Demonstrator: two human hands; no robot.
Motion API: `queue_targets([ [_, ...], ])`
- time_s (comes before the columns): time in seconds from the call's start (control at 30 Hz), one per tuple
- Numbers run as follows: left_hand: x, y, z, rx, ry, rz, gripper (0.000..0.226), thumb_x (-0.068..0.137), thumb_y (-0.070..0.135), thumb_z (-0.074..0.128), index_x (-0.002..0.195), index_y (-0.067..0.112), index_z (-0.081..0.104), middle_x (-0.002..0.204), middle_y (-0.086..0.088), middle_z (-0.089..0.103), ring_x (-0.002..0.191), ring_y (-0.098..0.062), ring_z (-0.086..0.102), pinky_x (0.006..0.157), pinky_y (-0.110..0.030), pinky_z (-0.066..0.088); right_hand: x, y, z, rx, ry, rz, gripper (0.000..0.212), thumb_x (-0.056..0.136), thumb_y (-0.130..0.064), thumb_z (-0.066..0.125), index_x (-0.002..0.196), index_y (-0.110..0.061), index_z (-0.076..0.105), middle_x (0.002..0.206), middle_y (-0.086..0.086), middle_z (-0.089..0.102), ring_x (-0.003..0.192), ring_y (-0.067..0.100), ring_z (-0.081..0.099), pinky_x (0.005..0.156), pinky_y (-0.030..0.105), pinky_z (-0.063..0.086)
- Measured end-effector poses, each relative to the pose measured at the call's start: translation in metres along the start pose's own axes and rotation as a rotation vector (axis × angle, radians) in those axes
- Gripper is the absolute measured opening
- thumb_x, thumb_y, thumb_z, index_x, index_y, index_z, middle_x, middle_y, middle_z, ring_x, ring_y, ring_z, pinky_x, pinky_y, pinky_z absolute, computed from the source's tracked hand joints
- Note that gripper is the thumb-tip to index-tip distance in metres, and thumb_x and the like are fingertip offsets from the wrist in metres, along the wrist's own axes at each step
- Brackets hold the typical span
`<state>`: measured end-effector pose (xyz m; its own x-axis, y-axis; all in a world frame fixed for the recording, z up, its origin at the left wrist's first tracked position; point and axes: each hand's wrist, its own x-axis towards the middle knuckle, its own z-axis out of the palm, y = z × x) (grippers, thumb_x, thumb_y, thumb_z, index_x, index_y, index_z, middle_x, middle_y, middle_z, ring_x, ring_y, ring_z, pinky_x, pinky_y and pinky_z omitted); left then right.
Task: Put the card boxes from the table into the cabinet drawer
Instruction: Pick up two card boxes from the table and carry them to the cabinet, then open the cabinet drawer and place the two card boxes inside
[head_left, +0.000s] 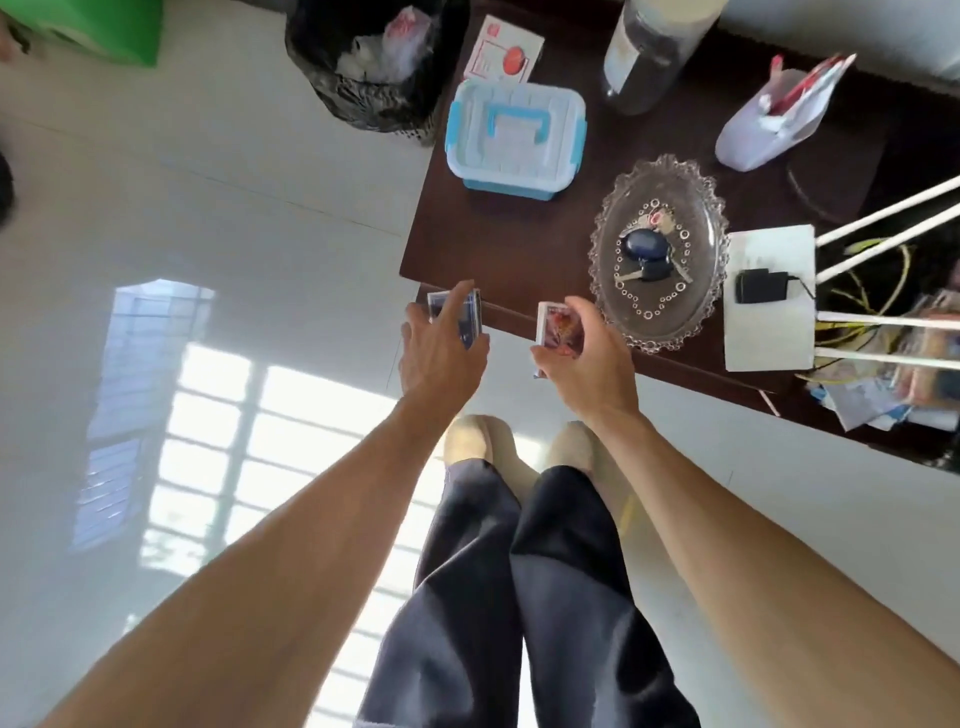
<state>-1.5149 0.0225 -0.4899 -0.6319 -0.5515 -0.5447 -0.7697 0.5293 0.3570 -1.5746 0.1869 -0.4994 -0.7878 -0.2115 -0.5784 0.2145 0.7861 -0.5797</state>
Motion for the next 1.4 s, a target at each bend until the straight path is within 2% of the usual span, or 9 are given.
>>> queue_targets([
  [0.27, 0.097, 0.002, 0.032, 0.07, 0.09, 0.07, 0.074, 0.084, 0.041, 0.071, 0.143, 0.044, 0.027, 0.138, -0.01, 0.043, 0.124, -0.029, 0.047, 0.091, -0.048, 0.053, 0.088, -0.002, 0.04, -0.094, 0.09, -0.096, 0.073, 0.078, -0.043, 0.075, 0.146, -0.035, 0.047, 0.106, 0.006, 0.052, 0.106, 0.029, 0.058, 0.09, 0.033, 0.044],
  [0.5, 0.148, 0.017, 0.049, 0.033, 0.173, 0.053, 0.087, 0.078, 0.038, 0.078, 0.146, 0.024, 0.027, 0.138, -0.002, 0.052, 0.126, -0.024, 0.05, 0.095, -0.049, 0.052, 0.142, -0.023, 0.059, -0.237, 0.128, -0.198, 0.075, 0.081, -0.042, 0.076, 0.148, -0.035, 0.043, 0.114, 0.014, 0.053, 0.107, 0.039, 0.057, 0.092, 0.046, 0.05],
  [0.73, 0.154, 0.018, 0.049, 0.094, 0.23, 0.123, 0.081, 0.081, 0.038, 0.075, 0.146, 0.019, 0.03, 0.141, -0.003, 0.05, 0.127, -0.025, 0.048, 0.095, -0.046, 0.05, 0.143, -0.04, 0.066, -0.34, 0.148, -0.215, 0.075, 0.088, -0.038, 0.073, 0.155, -0.028, 0.039, 0.126, 0.015, 0.046, 0.114, 0.035, 0.049, 0.091, 0.044, 0.049],
  [0.87, 0.128, 0.018, 0.045, 0.026, 0.218, 0.086, 0.071, 0.089, 0.048, 0.059, 0.147, 0.019, 0.029, 0.148, -0.005, 0.041, 0.136, -0.025, 0.037, 0.112, -0.044, 0.04, 0.086, -0.027, 0.065, -0.145, 0.248, -0.282, 0.047, 0.092, -0.038, 0.062, 0.136, -0.024, 0.056, 0.128, 0.007, 0.051, 0.113, 0.022, 0.05, 0.087, 0.03, 0.05],
  [0.97, 0.093, 0.013, 0.05, -0.109, 0.249, 0.065, 0.049, 0.089, 0.037, 0.059, 0.132, 0.021, 0.041, 0.13, -0.002, 0.053, 0.116, -0.018, 0.048, 0.099, -0.037, 0.047, 0.03, 0.014, 0.071, 0.143, 0.066, -0.02, 0.036, 0.094, -0.054, 0.049, 0.116, -0.03, 0.064, 0.111, -0.014, 0.062, 0.096, -0.007, 0.057, 0.078, 0.008, 0.04],
  [1.07, 0.07, 0.007, 0.057, -0.385, 0.09, -0.16, 0.03, 0.091, 0.044, 0.059, 0.11, 0.021, 0.055, 0.096, 0.006, 0.067, 0.083, -0.012, 0.064, 0.084, -0.035, 0.059, -0.002, 0.067, 0.074, 0.52, -0.105, 0.516, 0.029, 0.1, -0.045, 0.051, 0.103, -0.024, 0.07, 0.101, -0.006, 0.074, 0.093, 0.013, 0.071, 0.075, 0.023, 0.051],
  [1.13, 0.065, 0.001, 0.066, -0.464, -0.043, -0.286, 0.041, 0.091, 0.052, 0.055, 0.109, 0.016, 0.063, 0.096, -0.001, 0.072, 0.082, -0.015, 0.069, 0.083, -0.035, 0.059, -0.007, 0.095, 0.074, 0.726, -0.05, 0.798, 0.023, 0.101, -0.035, 0.054, 0.101, -0.02, 0.072, 0.096, 0.002, 0.075, 0.088, 0.018, 0.072, 0.069, 0.028, 0.05],
  [1.2, 0.065, -0.003, 0.075, -0.498, -0.122, -0.315, 0.046, 0.092, 0.056, 0.052, 0.106, 0.014, 0.066, 0.095, -0.004, 0.074, 0.081, -0.016, 0.07, 0.082, -0.035, 0.058, 0.004, 0.114, 0.074, 0.807, 0.031, 0.882, 0.02, 0.1, -0.03, 0.057, 0.103, -0.017, 0.072, 0.095, 0.003, 0.075, 0.082, 0.014, 0.071, 0.066, 0.028, 0.048],
  [1.4, 0.092, -0.012, 0.101, -0.664, -0.168, -0.34, 0.037, 0.089, 0.055, 0.056, 0.087, 0.021, 0.07, 0.088, -0.001, 0.077, 0.078, -0.016, 0.073, 0.067, -0.027, 0.052, 0.094, 0.128, 0.08, 1.063, 0.094, 0.825, 0.022, 0.101, -0.023, 0.06, 0.12, -0.013, 0.063, 0.105, 0.005, 0.073, 0.09, 0.016, 0.072, 0.068, 0.027, 0.049],
])
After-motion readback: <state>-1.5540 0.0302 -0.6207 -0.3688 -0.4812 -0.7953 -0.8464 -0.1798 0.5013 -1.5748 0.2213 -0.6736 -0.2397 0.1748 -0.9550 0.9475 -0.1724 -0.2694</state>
